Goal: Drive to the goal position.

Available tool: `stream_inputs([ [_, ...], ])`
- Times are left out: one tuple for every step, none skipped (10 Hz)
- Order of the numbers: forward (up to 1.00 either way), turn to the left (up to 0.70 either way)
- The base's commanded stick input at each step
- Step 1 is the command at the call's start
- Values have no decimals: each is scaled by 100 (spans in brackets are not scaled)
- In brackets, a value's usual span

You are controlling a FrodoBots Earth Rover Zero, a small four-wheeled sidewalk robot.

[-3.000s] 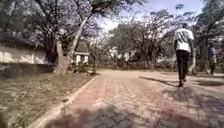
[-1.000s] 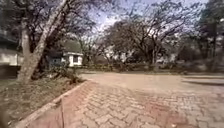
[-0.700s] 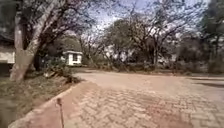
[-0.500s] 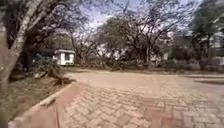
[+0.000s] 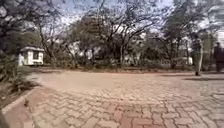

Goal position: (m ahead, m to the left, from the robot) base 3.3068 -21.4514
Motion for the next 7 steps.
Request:
stream_inputs([
  [85, -34],
  [85, 0],
  [85, 0],
  [85, 0],
  [85, 0],
  [85, 0],
  [85, 0],
])
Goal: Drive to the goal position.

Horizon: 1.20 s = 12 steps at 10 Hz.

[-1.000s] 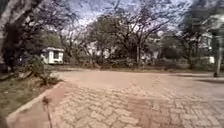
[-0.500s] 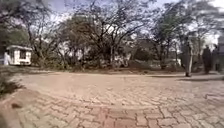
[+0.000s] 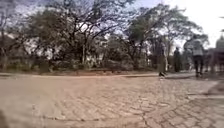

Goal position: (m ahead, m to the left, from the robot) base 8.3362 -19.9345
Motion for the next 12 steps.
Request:
stream_inputs([
  [85, 0],
  [85, 0],
  [85, -34],
  [85, -34],
  [85, -34],
  [85, -34],
  [85, -33],
  [85, -19],
  [85, -5],
  [85, 0],
  [85, 0],
  [85, 0],
])
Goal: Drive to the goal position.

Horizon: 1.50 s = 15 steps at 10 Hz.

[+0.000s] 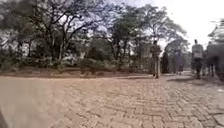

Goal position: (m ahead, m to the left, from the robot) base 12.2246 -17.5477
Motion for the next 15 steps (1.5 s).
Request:
stream_inputs([
  [85, 0],
  [85, 0],
  [85, 0],
  [85, -34],
  [85, -34],
  [85, -34],
  [85, -34],
  [85, -34],
  [85, -34],
  [85, -32],
  [85, -27],
  [85, 0],
  [85, 0],
  [85, 0],
  [85, 0],
])
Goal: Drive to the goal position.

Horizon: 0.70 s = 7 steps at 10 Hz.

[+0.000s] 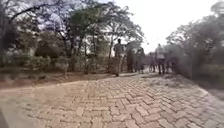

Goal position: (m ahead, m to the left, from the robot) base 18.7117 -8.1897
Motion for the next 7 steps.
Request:
stream_inputs([
  [85, 0],
  [85, 0],
  [85, 0],
  [85, 0],
  [85, 0],
  [85, 0],
  [85, 0],
])
